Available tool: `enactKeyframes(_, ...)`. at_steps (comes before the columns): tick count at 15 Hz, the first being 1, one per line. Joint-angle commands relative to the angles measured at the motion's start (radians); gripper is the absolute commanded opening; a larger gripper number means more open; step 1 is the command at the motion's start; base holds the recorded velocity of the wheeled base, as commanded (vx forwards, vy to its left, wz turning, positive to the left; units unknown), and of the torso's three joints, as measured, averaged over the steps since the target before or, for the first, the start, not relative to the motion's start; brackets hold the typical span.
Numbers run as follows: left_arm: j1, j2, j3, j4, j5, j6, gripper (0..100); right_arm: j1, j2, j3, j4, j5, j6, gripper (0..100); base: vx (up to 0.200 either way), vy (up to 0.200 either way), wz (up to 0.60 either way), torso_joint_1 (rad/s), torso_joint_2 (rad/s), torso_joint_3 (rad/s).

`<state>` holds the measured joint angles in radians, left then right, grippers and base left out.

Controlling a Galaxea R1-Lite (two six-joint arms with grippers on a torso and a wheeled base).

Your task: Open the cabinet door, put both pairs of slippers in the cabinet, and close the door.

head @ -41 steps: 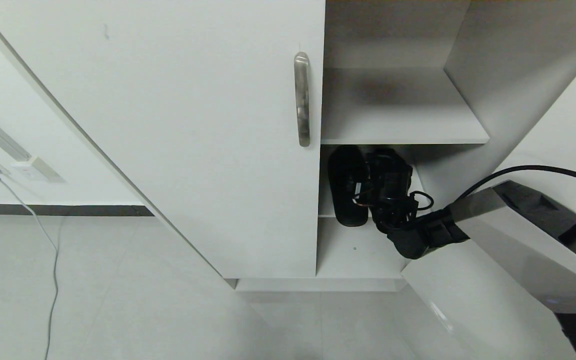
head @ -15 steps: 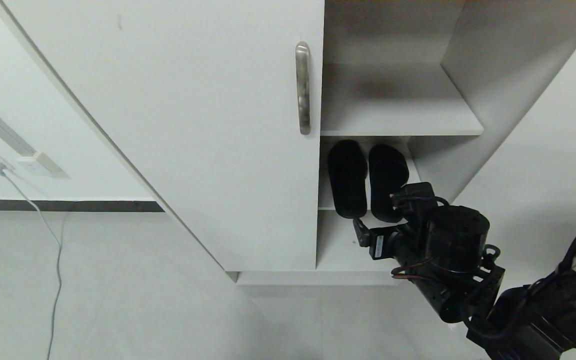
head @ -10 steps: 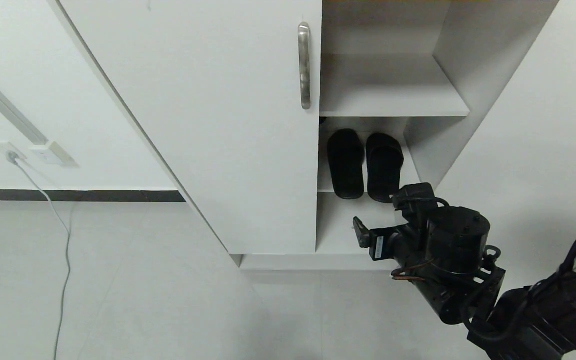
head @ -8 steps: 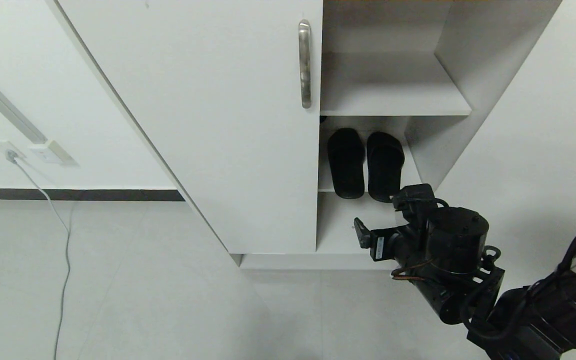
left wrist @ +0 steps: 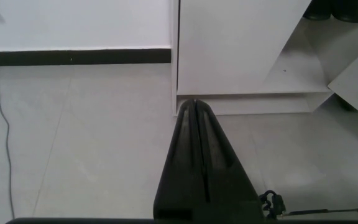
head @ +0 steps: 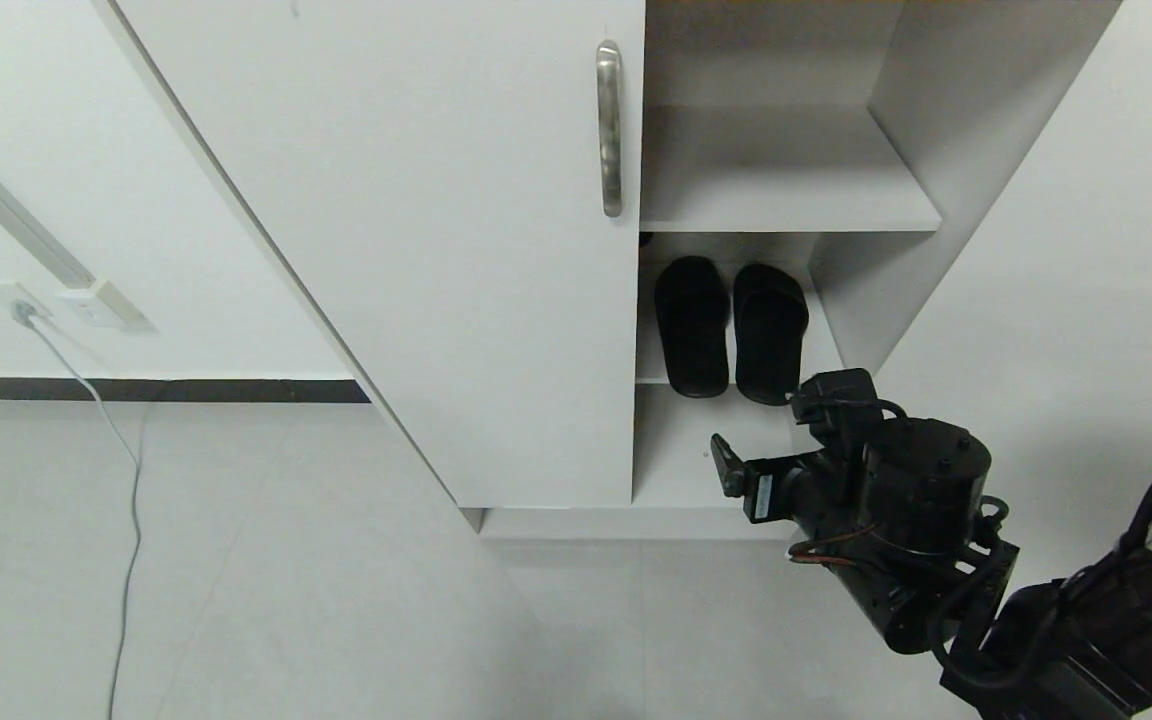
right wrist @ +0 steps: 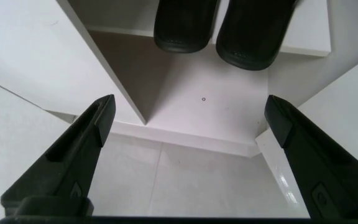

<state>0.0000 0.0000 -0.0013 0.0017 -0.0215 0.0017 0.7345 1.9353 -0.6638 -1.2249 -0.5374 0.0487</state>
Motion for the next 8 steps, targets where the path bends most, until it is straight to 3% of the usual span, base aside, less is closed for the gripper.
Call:
enactKeyframes(1, 0.0, 0.0, 0.0, 0.0, 0.0, 0.0, 0, 0.003, 0.001, -0.002, -0.001, 0.001, -0.004, 100, 0.0, 0.0, 0.0, 0.0, 0.0, 0.0)
enactKeyframes(5, 0.0, 0.0, 0.0, 0.0, -0.002, 0.001, 0, 0.008, -0.001, 0.0, -0.004, 0.001, -0.009, 100, 0.0, 0.0, 0.0, 0.0, 0.0, 0.0)
enactKeyframes(8, 0.0, 0.0, 0.0, 0.001, -0.002, 0.001, 0, 0.008, 0.001, 0.0, -0.008, 0.001, -0.009, 100, 0.0, 0.0, 0.0, 0.005, 0.0, 0.121)
